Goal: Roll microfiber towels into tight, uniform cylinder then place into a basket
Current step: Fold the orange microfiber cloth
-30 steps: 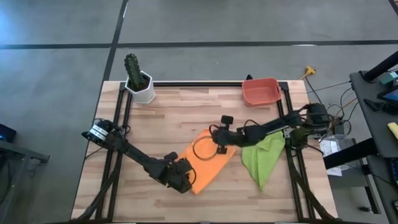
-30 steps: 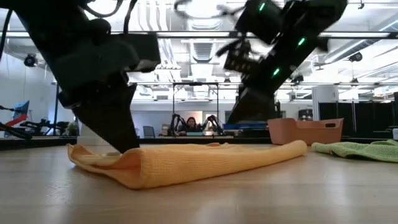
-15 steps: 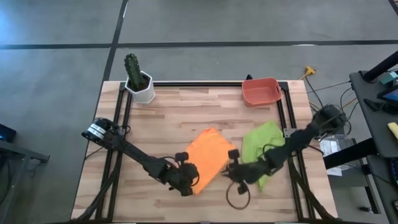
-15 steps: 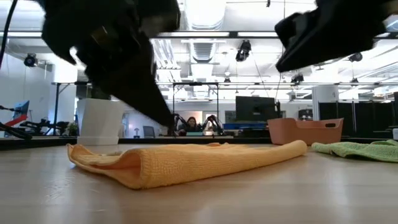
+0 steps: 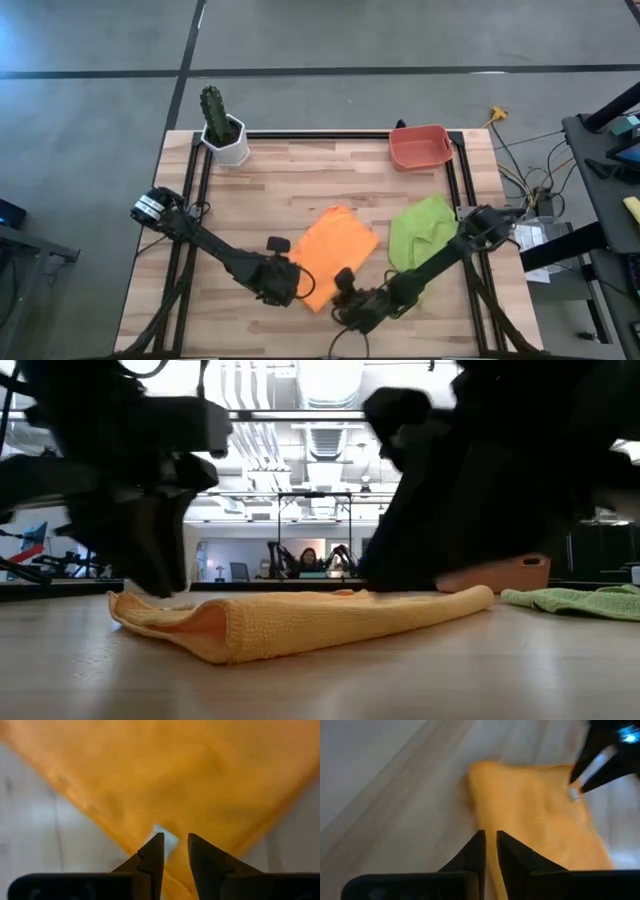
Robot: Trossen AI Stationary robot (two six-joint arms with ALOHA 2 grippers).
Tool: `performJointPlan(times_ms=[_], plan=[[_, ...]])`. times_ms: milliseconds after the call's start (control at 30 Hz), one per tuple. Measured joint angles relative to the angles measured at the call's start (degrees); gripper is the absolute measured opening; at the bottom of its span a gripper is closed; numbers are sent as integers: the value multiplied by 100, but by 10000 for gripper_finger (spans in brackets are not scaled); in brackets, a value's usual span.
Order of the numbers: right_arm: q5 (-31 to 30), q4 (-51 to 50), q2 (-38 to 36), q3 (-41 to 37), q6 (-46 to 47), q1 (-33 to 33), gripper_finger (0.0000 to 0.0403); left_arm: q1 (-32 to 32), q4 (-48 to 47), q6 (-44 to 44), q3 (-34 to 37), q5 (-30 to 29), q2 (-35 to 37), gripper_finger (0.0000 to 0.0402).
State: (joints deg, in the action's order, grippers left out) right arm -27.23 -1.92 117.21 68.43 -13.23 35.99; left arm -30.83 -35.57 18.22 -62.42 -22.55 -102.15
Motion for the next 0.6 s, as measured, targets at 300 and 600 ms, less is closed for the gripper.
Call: performJointPlan(times_ms=[300,600], plan=[[15,-895,380,944,-224,15,149,-269,49,-372,62,-37,4,87],[57,-186,403,928,-532,11,224,-302,264,238,398,-115,-120,124]])
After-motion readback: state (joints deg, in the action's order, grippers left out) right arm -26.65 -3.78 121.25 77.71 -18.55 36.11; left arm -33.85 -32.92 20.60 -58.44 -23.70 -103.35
